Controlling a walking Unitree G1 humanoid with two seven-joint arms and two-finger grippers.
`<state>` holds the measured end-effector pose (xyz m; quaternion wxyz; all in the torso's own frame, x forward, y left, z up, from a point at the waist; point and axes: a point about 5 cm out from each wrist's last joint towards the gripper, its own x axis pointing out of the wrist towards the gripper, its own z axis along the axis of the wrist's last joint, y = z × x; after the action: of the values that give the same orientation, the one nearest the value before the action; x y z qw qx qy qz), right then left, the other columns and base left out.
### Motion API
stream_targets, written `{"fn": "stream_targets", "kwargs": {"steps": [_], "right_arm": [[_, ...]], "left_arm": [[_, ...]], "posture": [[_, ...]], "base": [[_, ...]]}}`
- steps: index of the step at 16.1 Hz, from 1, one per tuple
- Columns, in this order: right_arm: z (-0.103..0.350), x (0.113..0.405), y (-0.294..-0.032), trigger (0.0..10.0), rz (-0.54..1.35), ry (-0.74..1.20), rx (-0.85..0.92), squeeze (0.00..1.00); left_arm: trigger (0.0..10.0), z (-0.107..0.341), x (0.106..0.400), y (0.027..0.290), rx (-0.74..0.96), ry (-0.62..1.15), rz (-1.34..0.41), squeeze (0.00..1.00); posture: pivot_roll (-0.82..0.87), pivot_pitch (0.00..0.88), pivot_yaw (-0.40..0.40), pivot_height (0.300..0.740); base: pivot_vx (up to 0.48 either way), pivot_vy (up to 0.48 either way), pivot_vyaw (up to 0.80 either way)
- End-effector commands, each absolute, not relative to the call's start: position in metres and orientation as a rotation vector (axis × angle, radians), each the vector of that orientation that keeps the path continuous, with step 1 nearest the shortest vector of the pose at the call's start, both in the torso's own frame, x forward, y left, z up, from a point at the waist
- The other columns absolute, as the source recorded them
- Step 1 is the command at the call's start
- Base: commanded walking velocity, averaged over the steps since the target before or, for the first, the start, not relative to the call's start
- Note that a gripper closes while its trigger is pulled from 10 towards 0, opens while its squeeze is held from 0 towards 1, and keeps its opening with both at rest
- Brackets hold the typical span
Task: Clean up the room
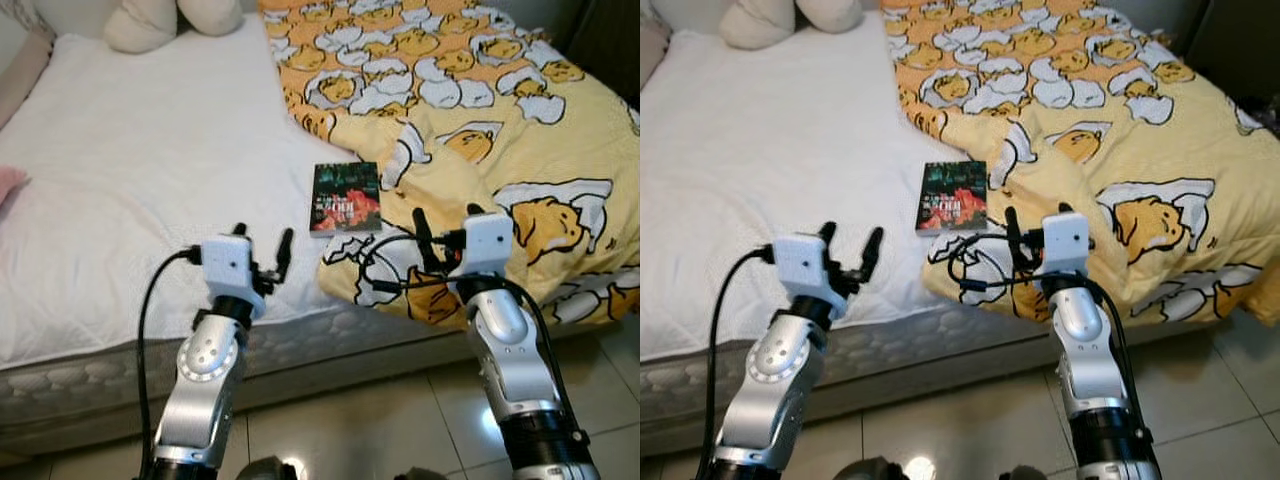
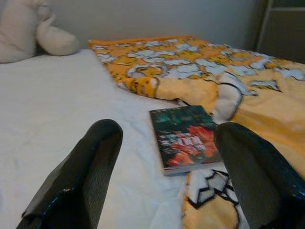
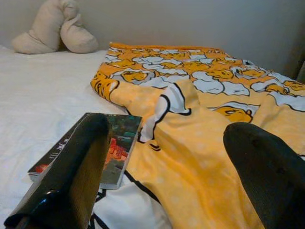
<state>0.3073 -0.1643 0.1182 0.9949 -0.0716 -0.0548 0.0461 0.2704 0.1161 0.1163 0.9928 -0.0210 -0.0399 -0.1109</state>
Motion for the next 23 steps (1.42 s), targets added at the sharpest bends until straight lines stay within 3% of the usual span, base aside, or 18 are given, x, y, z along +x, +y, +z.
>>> {"fn": "stream_targets", "kwargs": {"steps": [1, 12, 16, 21, 23], "right_arm": [[0.115, 0.308, -0.163, 10.0, 0.084, -0.087, -0.143, 0.0], [0.108, 0.306, -0.161, 10.0, 0.085, -0.058, -0.117, 0.0], [0.087, 0.309, -0.161, 10.0, 0.078, 0.113, 0.064, 0.0], [0.07, 0.318, -0.152, 10.0, 0.096, 0.227, 0.14, 0.0], [0.059, 0.324, -0.136, 10.0, 0.111, 0.276, 0.168, 0.0]], "left_arm": [[10.0, 0.114, 0.268, 0.115, -0.026, -0.062, -0.247, 0.0], [10.0, 0.114, 0.268, 0.114, -0.049, -0.058, -0.273, 0.0], [10.0, 0.113, 0.266, 0.116, -0.054, -0.051, -0.267, 0.0], [10.0, 0.112, 0.261, 0.122, -0.039, -0.03, -0.264, 0.0], [10.0, 0.115, 0.252, 0.132, -0.001, -0.01, -0.278, 0.0]], "posture": [[-0.15, 0.005, 0.086, 0.74], [-0.15, 0.006, 0.098, 0.74], [-0.14, 0.012, 0.097, 0.74], [-0.09, 0.031, 0.125, 0.74], [-0.03, 0.053, 0.159, 0.74]], "base": [[0.0, 0.0, 0.0], [0.467, 0.0, 0.0], [0.466, 0.0, 0.0], [0.0, 0.0, 0.0], [0.0, 0.0, 0.0]]}}
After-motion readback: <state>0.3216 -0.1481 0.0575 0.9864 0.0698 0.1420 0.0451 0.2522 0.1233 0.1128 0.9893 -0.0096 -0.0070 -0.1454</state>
